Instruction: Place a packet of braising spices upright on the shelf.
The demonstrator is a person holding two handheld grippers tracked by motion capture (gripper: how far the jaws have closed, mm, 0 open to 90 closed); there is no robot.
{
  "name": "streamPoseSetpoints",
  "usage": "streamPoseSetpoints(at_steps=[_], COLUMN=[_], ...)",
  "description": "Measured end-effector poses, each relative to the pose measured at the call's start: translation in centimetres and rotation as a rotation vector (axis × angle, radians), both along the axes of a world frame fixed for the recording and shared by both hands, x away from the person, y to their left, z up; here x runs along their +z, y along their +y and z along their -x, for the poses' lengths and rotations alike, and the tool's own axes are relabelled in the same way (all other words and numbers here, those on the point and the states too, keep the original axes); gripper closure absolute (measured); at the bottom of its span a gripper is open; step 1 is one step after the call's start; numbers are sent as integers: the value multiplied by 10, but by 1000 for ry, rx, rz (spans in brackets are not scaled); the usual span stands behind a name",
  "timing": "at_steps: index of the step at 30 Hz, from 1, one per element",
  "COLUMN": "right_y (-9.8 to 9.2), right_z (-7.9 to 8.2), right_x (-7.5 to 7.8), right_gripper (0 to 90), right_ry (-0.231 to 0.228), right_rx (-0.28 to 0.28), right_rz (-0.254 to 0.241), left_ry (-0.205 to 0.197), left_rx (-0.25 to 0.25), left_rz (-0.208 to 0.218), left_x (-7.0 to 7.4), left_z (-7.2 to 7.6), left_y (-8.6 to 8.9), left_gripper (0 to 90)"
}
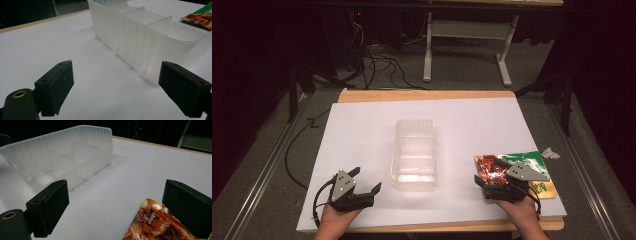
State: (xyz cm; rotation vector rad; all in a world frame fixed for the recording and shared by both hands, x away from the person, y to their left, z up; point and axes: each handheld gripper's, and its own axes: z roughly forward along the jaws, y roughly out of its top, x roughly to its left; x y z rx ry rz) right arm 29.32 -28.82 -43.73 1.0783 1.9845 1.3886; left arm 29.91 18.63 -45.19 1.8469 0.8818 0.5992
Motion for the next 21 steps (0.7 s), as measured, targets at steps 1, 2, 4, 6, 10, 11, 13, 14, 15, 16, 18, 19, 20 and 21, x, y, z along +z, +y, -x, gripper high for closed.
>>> streamPoseSetpoints(at_steps=[1, 2, 4, 6, 10, 11, 13, 14, 15, 16, 18, 19, 20, 21], right_y=[-1, -3, -6, -9, -11, -11, -10, -10, -10, -10, -11, -12, -12, -13], right_z=[1, 1, -1, -2, -4, -4, -5, -5, -5, -5, -5, -5, -4, -4], right_x=[-1, -1, -3, -4, -5, -5, -5, -5, -5, -5, -4, -4, -4, -4], right_gripper=[73, 73, 72, 72, 65, 65, 63, 59, 59, 59, 60, 59, 59, 59], right_ry=[-4, -6, -3, 8, 17, 17, 18, 19, 19, 18, 18, 15, 14, 9], right_rx=[2, 5, 5, 5, 2, 2, 2, -1, -1, -2, -4, -2, -7, -7], right_rz=[1, -4, -14, -15, -13, -13, 2, 9, 9, 11, 17, 21, 23, 25], left_ry=[-3, -4, -3, 3, 10, 10, 6, 5, 5, 5, 5, 5, 5, 5], left_rx=[-1, -2, -5, -13, -29, -29, -33, -33, -33, -32, -32, -32, -33, -33], left_rz=[-4, -4, -2, -4, -18, -18, -22, -20, -20, -19, -19, -19, -18, -18], left_x=[0, 1, 0, -1, -3, -3, -3, -3, -3, -2, -2, -2, -2, -2], left_z=[1, 1, 1, 0, -1, -1, 0, 0, 0, 0, 0, 0, 0, 0], left_y=[0, -1, -2, -3, -5, -5, -5, -5, -5, -5, -5, -5, -5, -5], left_gripper=[132, 132, 132, 132, 133, 133, 133, 133, 133, 133, 133, 133, 133, 133])
